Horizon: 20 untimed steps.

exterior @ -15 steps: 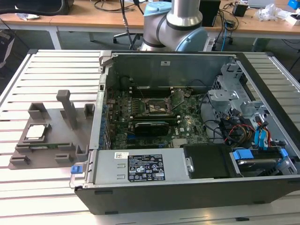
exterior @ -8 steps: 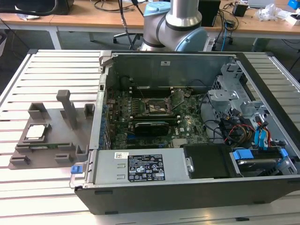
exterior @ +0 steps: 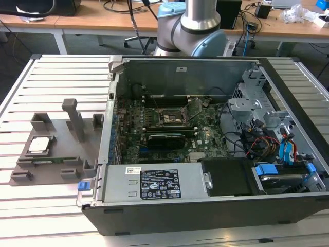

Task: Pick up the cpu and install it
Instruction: 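Reach for the cpu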

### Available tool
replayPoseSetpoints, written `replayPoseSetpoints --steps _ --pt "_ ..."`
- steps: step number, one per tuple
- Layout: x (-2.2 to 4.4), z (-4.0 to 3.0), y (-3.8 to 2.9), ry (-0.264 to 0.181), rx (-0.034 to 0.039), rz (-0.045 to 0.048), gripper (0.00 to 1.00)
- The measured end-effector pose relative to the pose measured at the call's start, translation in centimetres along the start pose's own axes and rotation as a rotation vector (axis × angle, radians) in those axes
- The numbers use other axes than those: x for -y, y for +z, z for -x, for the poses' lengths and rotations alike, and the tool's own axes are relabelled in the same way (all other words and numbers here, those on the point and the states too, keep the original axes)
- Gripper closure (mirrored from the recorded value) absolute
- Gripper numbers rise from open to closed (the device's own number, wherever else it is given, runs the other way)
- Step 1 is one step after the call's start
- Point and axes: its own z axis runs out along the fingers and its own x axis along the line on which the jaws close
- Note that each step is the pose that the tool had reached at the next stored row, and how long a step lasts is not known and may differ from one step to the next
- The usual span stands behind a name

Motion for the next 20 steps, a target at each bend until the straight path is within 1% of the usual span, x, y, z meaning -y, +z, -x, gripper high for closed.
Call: replayPoseSetpoints --steps 7,9,11,12,20 --pt "0.09 -1.25 -0.03 0.000 -0.0001 0.0000 0.89" --pt "0.14 -1.97 -0.05 0.000 0.0000 0.0000 0.89" --pt "0.18 -2.37 -0.05 0.000 0.0000 0.0000 0.89" --pt "0.20 -2.77 -0.06 0.000 0.0000 0.0000 0.89" --pt "0.22 -2.98 -0.07 0.000 0.0000 0.0000 0.89"
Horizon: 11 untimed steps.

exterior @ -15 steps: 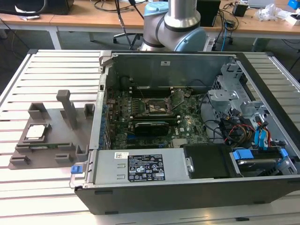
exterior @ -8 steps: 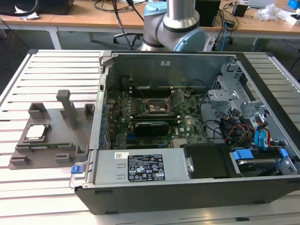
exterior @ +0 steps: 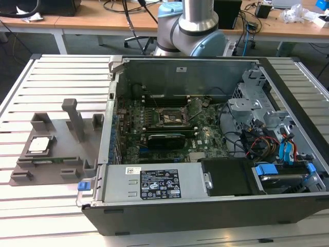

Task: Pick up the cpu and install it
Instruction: 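Reach for the cpu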

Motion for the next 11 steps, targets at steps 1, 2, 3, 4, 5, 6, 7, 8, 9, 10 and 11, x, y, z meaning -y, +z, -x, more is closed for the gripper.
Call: replayPoseSetpoints --steps 1,2,3,4,5,6,7,8,9,10,11 --pt "0.00 -0.01 0.00 0.000 0.0000 0.0000 0.89" --pt "0.00 -0.02 0.00 0.000 -0.0001 0.0000 0.89" --pt "0.00 -0.04 0.00 0.000 0.0000 0.0000 0.89" --pt "0.00 -0.06 0.00 0.000 0.0000 0.0000 0.89" --pt "0.01 -0.07 0.00 0.000 0.0000 0.0000 0.89" --pt "0.01 -0.10 0.00 0.000 -0.0001 0.0000 0.89" --pt "0.01 -0.11 0.00 0.000 -0.0001 0.0000 0.89" --pt "0.01 -0.12 0.00 0.000 0.0000 0.0000 0.89" --pt "0.01 -0.14 0.00 0.000 -0.0001 0.0000 0.89" --pt "0.01 -0.15 0.00 0.000 0.0000 0.0000 0.89" --pt "0.01 -0.16 0.00 0.000 0.0000 0.0000 0.89"
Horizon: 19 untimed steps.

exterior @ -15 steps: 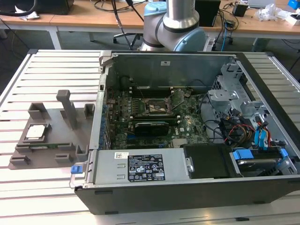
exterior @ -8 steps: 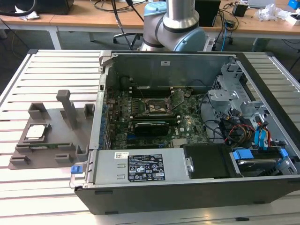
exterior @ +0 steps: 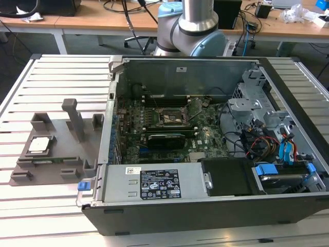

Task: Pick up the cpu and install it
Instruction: 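Pick up the cpu and move it towards the insertion slot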

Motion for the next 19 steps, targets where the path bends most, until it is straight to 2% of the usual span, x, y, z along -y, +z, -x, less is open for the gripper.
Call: replayPoseSetpoints --steps 4,8,9,10,13,15,16,18,19 --pt "0.01 -0.11 0.00 0.000 0.0000 0.0000 0.89" --pt "0.01 -0.17 0.00 0.000 0.0000 0.0001 0.64" --pt "0.01 -0.18 0.00 0.000 0.0000 0.0000 0.64" --pt "0.01 -0.21 0.00 0.000 0.0000 0.0000 0.52" --pt "0.02 -0.29 0.00 0.000 0.0000 0.0000 0.34" --pt "0.01 -0.31 0.00 0.000 0.0001 -0.0013 0.34" --pt "-0.01 -0.30 0.00 -0.001 0.0016 -0.0247 0.34" --pt "-0.02 -0.26 0.01 -0.007 0.0028 -0.0528 0.34" --pt "-0.02 -0.23 0.03 -0.013 0.0032 -0.0606 0.34"
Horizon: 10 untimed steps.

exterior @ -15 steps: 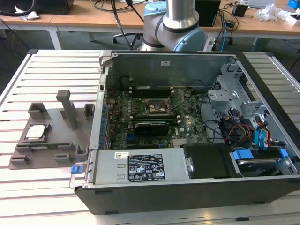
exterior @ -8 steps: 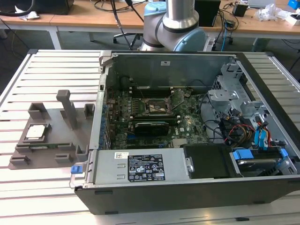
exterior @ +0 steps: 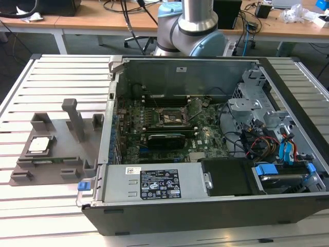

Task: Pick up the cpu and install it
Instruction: 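Pick up the cpu and move it towards the insertion slot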

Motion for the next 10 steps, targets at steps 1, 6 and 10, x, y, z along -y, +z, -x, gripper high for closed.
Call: replayPoseSetpoints --steps 1,6,10 --pt "0.00 0.05 0.03 -0.010 0.0004 -0.0013 0.34" --pt "-0.02 0.35 0.13 -0.060 0.0011 -0.0001 0.34" --pt "-0.03 0.37 0.19 -0.060 0.0012 -0.0001 0.34"
